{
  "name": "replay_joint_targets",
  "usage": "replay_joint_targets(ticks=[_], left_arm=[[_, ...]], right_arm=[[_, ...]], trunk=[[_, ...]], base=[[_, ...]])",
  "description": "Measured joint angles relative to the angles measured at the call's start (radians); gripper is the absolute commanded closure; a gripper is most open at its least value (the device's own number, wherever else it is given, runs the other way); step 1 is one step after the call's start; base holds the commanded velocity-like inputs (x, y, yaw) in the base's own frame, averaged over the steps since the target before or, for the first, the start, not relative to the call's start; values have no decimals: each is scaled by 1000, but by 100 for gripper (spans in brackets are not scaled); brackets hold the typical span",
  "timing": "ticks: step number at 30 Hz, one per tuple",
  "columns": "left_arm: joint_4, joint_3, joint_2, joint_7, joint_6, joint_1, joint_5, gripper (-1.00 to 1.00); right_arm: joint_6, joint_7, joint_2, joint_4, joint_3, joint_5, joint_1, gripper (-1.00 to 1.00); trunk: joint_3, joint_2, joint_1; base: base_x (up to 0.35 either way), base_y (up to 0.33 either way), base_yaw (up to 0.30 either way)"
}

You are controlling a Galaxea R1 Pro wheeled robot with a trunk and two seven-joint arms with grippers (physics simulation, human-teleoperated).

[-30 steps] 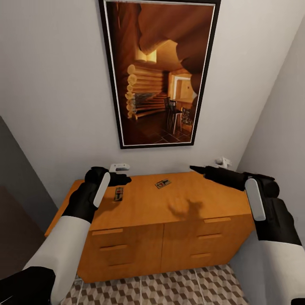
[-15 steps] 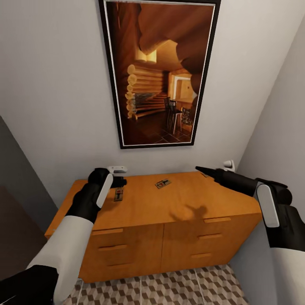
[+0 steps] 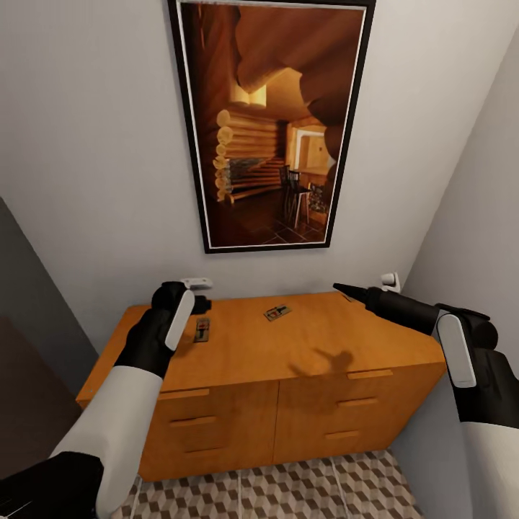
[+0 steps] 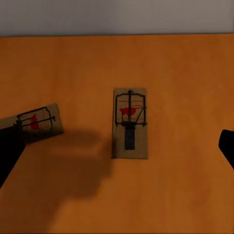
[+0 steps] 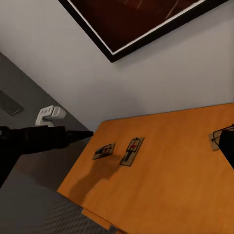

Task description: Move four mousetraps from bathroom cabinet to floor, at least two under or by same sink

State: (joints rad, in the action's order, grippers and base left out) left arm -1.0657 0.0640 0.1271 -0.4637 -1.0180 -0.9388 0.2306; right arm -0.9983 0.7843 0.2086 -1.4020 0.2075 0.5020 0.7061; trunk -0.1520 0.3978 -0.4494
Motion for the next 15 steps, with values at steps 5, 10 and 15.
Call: replay_joint_targets(ticks=[5, 10, 15], left_arm=[[-5, -6, 2, -59, 0, -9, 11, -100], [-7, -9, 4, -94, 0, -14, 39, -100], [-11, -9, 3, -106, 0, -15, 101, -100]], right_arm=[[0, 0, 0, 0, 0, 0, 0, -100], [1, 0, 0, 0, 0, 0, 0, -100], [1, 0, 0, 0, 0, 2, 0, -100]], trunk=[[0, 0, 0], [0, 0, 0], [0, 0, 0]], base=[[0, 0, 0], [0, 0, 0], [0, 0, 0]])
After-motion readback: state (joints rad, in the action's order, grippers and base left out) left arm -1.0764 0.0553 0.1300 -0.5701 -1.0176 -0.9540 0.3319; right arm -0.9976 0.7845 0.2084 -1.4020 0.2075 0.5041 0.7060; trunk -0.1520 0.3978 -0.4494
